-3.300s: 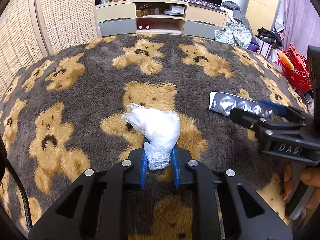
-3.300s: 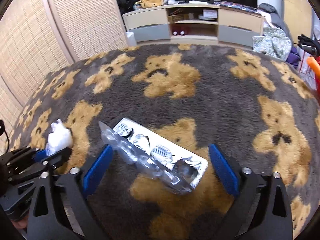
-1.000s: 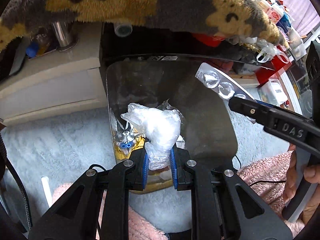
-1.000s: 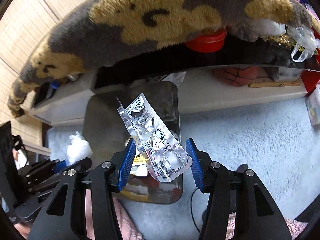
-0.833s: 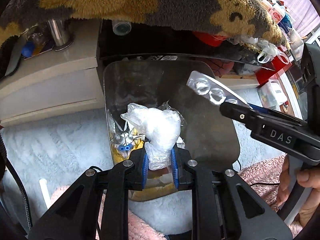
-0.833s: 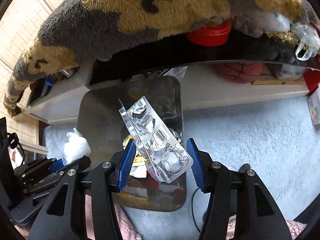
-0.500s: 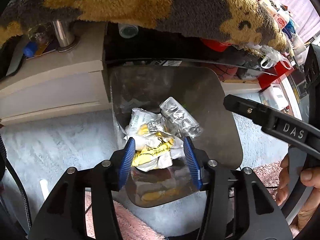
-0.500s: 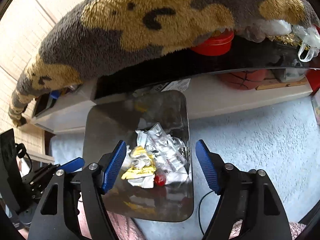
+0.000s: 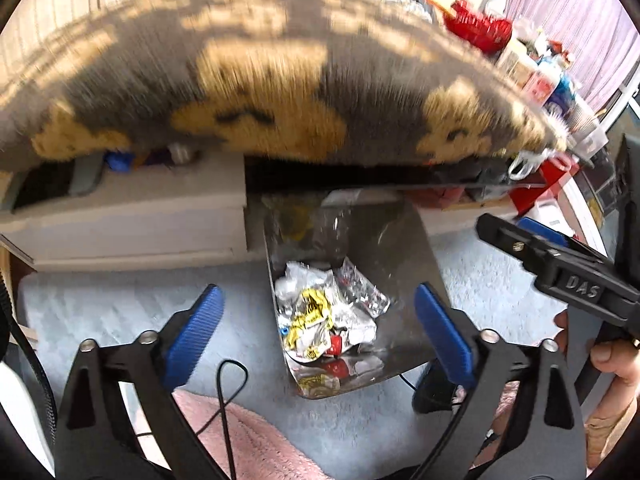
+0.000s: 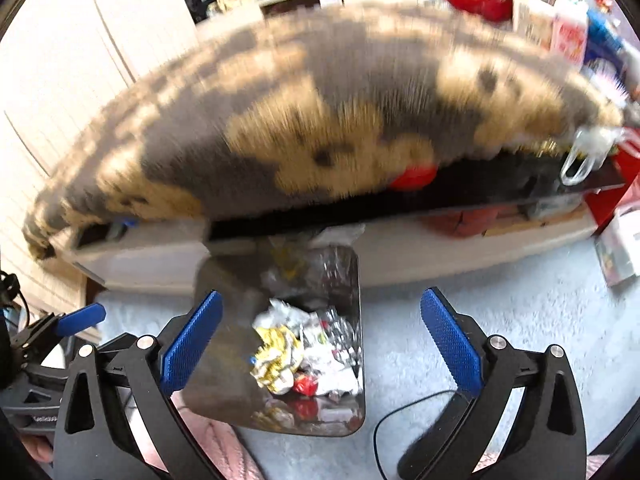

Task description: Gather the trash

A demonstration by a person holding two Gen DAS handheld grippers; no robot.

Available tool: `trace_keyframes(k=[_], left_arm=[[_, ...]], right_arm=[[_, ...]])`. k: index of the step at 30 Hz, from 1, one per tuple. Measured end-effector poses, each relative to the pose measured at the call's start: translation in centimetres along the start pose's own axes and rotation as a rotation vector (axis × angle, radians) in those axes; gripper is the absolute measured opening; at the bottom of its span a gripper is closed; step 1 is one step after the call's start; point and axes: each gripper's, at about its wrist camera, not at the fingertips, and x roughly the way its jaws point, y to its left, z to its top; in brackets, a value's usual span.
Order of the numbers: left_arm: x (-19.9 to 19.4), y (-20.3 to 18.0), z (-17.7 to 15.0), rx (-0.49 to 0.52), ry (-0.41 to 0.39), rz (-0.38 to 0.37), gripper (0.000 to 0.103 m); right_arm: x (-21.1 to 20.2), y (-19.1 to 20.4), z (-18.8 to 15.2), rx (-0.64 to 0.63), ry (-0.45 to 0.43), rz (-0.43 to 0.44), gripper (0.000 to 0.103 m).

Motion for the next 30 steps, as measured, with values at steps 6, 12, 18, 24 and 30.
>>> trace_keyframes(k=[6,12,18,24,30], left_arm=[[-8.1,-1.0,2.4,0.011,-0.158,0.048,0.095],[-16.1,-2.7,4.1,0.035,-0.317,0.080,0.095],[-22.7,-4.3,5.0,0.058,-0.450,0.100,0.095],[-27.9,-6.1,5.5,0.089,-0.570,0.120,0.095],[-30.4,-6.8,5.4,0.092,-0.633,0.131,0.095]], right_arm=[[-9.2,1.8,3.3,-0.048,-0.205,-0.003,0.100],[-16.4,2.8,4.7,-0.072,-0.345,-0.094,0.100],[-23.0,3.4,5.5,-0.066,-0.478,-0.066,0.100],[-28.7,5.0,6.8,-0.122,-0.583,-0.085,0.100],[-31.5,5.4,6.3,-0.096,-0.660,-0.101,0.100]])
